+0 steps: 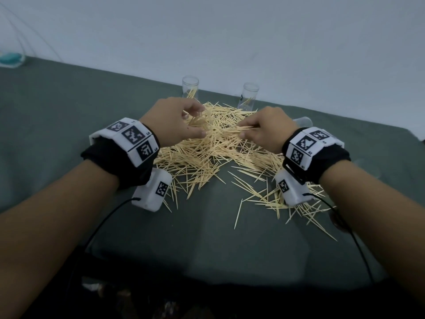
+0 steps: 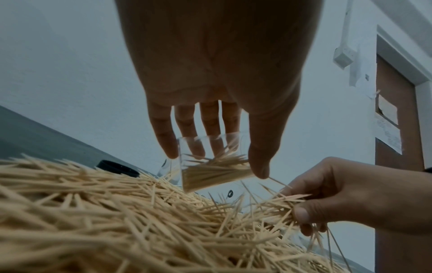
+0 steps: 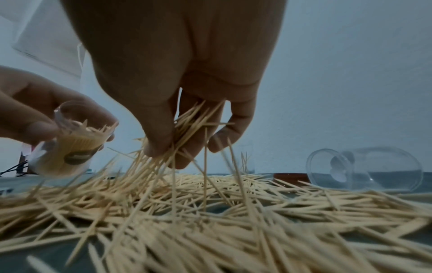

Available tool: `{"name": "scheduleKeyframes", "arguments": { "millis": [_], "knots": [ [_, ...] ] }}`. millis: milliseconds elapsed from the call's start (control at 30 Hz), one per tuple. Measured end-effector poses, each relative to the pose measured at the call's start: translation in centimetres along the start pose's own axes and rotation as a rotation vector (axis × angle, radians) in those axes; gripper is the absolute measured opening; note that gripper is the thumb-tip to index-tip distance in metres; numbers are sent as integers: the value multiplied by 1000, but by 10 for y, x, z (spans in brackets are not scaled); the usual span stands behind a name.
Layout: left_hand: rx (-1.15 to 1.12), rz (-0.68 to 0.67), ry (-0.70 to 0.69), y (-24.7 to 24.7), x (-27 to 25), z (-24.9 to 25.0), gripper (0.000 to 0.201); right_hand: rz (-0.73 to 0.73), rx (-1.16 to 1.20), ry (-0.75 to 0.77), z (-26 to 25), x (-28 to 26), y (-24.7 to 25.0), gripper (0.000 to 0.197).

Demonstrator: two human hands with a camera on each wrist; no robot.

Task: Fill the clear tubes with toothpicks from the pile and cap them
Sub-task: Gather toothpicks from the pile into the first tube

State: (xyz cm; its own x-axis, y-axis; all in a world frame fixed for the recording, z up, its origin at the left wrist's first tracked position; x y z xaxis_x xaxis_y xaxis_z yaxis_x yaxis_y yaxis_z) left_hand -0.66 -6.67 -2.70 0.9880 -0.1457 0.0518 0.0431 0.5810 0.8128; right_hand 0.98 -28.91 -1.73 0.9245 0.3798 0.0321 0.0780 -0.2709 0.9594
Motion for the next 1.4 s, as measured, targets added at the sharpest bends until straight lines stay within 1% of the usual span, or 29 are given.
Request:
{"name": "scheduleKeyframes", "arguments": {
  "millis": [233, 533, 867, 1000, 1200, 1400],
  "knots": [
    [47, 21, 10, 0, 0, 1, 60, 32, 59, -8, -1, -3, 14, 33],
    [80, 40, 21, 0, 0, -2, 60, 67, 110, 43, -5, 2, 19, 31],
    [87, 68, 18, -3, 1, -1, 61, 43, 145, 97, -20, 0, 20, 31],
    [104, 101, 29, -1, 3, -4, 60, 13, 108, 101, -24, 0, 18, 33],
    [106, 88, 17, -2, 3, -4, 61, -26, 137, 73, -23, -2, 18, 32],
    [91, 45, -18, -9, 0, 4, 60, 34, 157, 104, -27, 0, 15, 32]
  ]
}}
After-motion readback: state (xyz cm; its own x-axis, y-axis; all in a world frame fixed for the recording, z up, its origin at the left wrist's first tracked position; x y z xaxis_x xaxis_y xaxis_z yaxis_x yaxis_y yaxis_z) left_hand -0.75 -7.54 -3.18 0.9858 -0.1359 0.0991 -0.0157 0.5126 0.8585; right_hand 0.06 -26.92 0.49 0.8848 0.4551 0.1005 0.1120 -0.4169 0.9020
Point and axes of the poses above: each hand's wrist, its own x-axis towards the middle knuckle, its own y-axis out of the back of the hand, z = x × y, the point moved 3 cm from there along x, towards the middle knuckle, and after that the axes turned 7 degrees about y, right-handed, at the moved point
